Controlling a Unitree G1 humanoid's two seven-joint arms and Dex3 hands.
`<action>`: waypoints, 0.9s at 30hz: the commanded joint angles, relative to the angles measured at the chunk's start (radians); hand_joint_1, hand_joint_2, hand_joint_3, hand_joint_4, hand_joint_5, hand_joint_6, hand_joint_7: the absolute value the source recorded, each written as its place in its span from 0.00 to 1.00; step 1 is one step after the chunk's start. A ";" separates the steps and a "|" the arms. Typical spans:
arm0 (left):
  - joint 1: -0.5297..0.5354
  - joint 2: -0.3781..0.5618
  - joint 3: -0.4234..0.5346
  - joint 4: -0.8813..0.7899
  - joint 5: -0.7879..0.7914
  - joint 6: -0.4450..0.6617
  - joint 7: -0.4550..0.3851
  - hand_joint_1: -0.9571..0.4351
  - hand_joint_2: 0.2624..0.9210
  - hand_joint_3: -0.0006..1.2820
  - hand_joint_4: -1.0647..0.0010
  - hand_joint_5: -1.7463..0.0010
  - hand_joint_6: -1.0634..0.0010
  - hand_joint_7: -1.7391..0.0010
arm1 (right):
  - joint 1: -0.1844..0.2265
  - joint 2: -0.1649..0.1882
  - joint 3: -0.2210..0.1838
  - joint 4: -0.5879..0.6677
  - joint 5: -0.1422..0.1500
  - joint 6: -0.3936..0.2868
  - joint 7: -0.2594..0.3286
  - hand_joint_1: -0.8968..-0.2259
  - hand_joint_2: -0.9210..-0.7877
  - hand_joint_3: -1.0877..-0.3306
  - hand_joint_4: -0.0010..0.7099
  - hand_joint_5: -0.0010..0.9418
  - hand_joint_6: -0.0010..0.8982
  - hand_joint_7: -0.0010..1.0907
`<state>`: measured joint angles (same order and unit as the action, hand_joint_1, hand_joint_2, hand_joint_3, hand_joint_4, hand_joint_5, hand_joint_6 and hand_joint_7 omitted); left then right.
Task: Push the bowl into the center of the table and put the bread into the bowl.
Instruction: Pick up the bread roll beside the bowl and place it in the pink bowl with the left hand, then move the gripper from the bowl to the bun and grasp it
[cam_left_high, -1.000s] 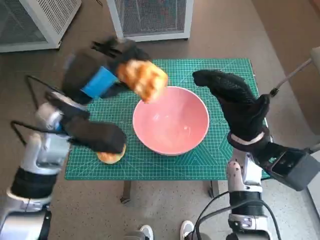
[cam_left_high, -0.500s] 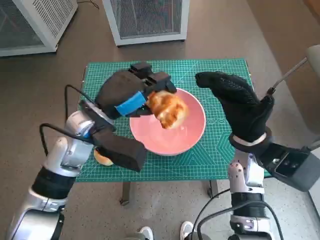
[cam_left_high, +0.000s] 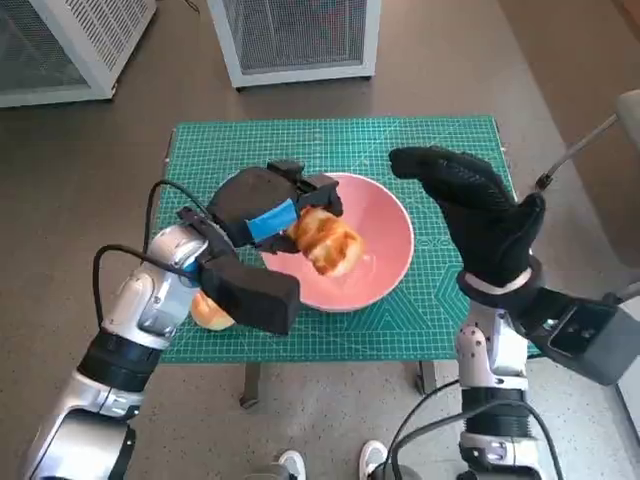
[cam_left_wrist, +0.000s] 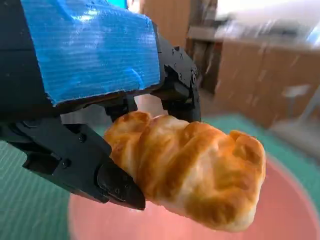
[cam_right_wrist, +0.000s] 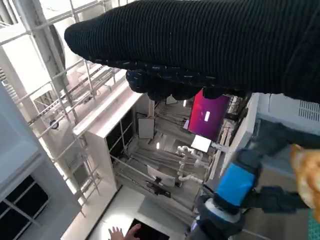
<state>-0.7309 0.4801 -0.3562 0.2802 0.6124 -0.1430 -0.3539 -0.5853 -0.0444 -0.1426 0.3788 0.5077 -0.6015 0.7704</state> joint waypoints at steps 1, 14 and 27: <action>0.020 0.003 -0.005 -0.092 0.005 0.096 -0.099 0.61 0.95 0.06 0.76 0.88 0.78 0.76 | 0.025 0.002 -0.002 0.002 -0.003 0.005 -0.003 0.54 0.00 0.68 0.46 0.00 0.00 0.60; 0.050 0.052 0.063 -0.231 -0.055 0.152 -0.200 0.37 0.93 0.00 0.91 1.00 0.85 0.92 | 0.025 0.009 0.004 -0.002 -0.007 0.008 -0.010 0.55 0.00 0.67 0.46 0.00 0.00 0.59; 0.161 0.185 0.301 -0.615 -0.216 0.298 -0.344 0.40 0.89 0.00 0.88 0.99 0.76 0.92 | 0.025 0.006 0.004 -0.001 -0.002 0.010 -0.001 0.55 0.00 0.67 0.46 0.00 0.00 0.59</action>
<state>-0.5943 0.6257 -0.1091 -0.2468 0.4192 0.1225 -0.6762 -0.5765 -0.0376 -0.1387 0.3729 0.5071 -0.6010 0.7663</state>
